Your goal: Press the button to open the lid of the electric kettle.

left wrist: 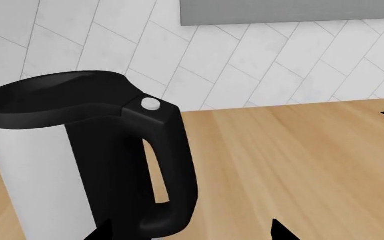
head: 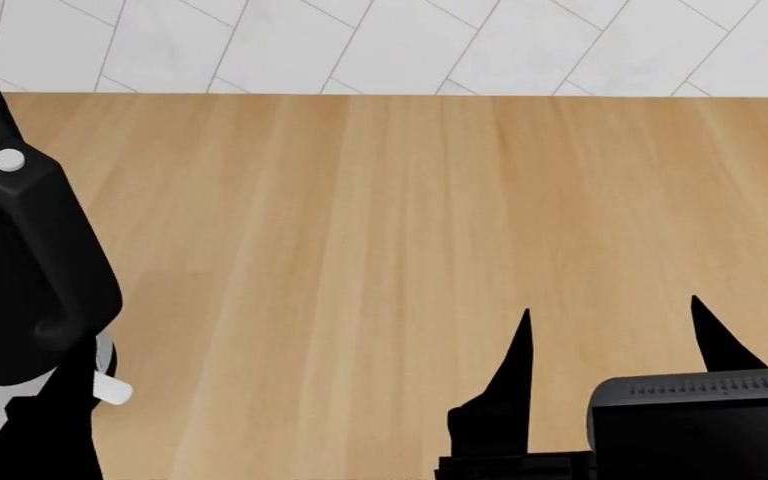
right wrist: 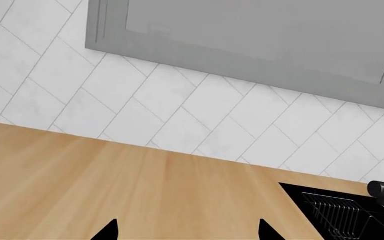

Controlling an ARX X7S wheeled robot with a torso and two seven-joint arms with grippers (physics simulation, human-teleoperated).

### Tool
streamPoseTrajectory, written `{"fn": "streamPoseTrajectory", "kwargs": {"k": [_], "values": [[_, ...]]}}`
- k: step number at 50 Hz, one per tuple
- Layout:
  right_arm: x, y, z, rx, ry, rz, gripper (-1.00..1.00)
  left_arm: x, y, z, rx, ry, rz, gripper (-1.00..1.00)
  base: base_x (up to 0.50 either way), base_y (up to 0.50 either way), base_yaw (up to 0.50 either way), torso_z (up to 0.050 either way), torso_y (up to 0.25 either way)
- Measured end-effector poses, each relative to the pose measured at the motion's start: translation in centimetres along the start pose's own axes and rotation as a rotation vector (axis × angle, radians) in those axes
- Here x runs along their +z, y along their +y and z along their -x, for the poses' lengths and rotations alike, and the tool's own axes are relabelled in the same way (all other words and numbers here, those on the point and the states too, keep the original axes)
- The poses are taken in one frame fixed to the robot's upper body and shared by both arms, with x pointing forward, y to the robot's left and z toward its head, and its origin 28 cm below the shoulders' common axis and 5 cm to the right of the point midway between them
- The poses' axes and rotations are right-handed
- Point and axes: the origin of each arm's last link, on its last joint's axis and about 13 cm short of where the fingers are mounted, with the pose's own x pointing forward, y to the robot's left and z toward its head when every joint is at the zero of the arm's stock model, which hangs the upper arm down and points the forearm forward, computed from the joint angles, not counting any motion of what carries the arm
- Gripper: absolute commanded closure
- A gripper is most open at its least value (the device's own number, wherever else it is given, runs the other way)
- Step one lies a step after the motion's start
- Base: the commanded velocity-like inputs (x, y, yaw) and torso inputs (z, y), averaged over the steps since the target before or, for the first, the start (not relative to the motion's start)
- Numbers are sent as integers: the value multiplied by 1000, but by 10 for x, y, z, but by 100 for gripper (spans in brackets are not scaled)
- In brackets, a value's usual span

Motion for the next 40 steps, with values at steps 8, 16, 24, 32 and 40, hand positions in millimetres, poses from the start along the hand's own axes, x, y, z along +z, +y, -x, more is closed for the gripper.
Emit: {"fn": "streamPoseTrajectory", "kwargs": {"k": [8,16,24,32,40], "values": [[0,0,0,2,-3,-1,-100,5,-1,0,5,-22,-3,-100,0,0,0,0,0],[-1,-1,1,-2,-4,-8,-100,29,-3,-9,-1,-48,-50,-100,0,0,0,0,0],[-2,-1,0,-2,0,-12,-100,59,-3,-21,6,-67,-87,-100,0,0,0,0,0],[-3,-1,0,-3,2,-15,-100,81,1,-34,30,-70,-123,100,0,0,0,0,0],[-5,0,-1,1,5,-18,-100,91,5,-45,54,-55,-149,100,0,0,0,0,0]]}}
